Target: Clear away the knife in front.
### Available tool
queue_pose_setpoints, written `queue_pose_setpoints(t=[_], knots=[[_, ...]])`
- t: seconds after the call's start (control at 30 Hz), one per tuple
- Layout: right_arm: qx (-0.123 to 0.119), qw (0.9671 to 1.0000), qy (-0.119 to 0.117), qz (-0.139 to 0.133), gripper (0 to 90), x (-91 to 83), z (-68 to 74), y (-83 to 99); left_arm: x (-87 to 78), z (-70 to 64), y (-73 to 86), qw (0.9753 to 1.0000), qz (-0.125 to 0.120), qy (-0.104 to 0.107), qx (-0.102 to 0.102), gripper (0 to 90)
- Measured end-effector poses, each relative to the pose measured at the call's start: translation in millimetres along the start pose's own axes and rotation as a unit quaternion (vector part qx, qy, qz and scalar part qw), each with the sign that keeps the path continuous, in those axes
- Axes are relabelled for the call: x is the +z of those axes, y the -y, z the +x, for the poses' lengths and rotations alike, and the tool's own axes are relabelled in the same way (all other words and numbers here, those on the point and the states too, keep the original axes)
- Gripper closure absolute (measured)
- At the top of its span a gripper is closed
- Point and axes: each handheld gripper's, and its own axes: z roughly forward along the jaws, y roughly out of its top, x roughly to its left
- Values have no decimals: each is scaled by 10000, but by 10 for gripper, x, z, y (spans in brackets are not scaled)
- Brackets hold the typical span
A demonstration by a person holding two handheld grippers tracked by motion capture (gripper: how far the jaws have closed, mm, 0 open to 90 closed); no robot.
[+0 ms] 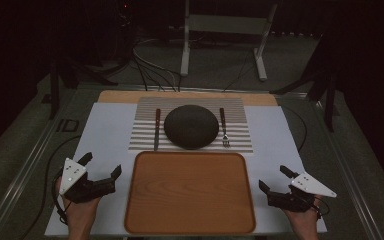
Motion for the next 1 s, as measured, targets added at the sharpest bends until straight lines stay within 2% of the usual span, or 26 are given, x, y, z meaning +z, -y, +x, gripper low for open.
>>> queue_pose_setpoints(t=[0.27, 0.37, 0.5, 0.57, 0.7, 0.8, 0.9, 1.0], knots=[[18, 10000, 9, 15, 83, 2, -1, 4, 19, -38, -25, 10000, -13, -48, -21, 1], [9, 10000, 14, 14, 83, 0, 4, 6, 32, -65, -77, 9998, -28, -156, 118, 1], [-14, 10000, 48, 9, 83, -2, 9, 8, 65, -84, -153, 9995, -6, -185, 240, 1], [2, 10000, 60, 8, 83, -4, 2, 9, 86, -95, -199, 9993, -64, -156, 348, 1], [22, 10000, 59, 2, 83, -5, -8, 12, 161, -127, -267, 9988, -13, -100, 469, 1], [8, 10000, 55, 16, 83, -5, 0, 13, 233, -135, -318, 9991, 30, -21, 431, 1], [-6, 10000, 61, 19, 83, -2, 3, 14, 278, -135, -355, 9992, 35, -41, 397, 1], [-6, 10000, 59, 33, 83, 2, 2, 14, 389, -127, -419, 9998, 4, -1, 184, 1]])
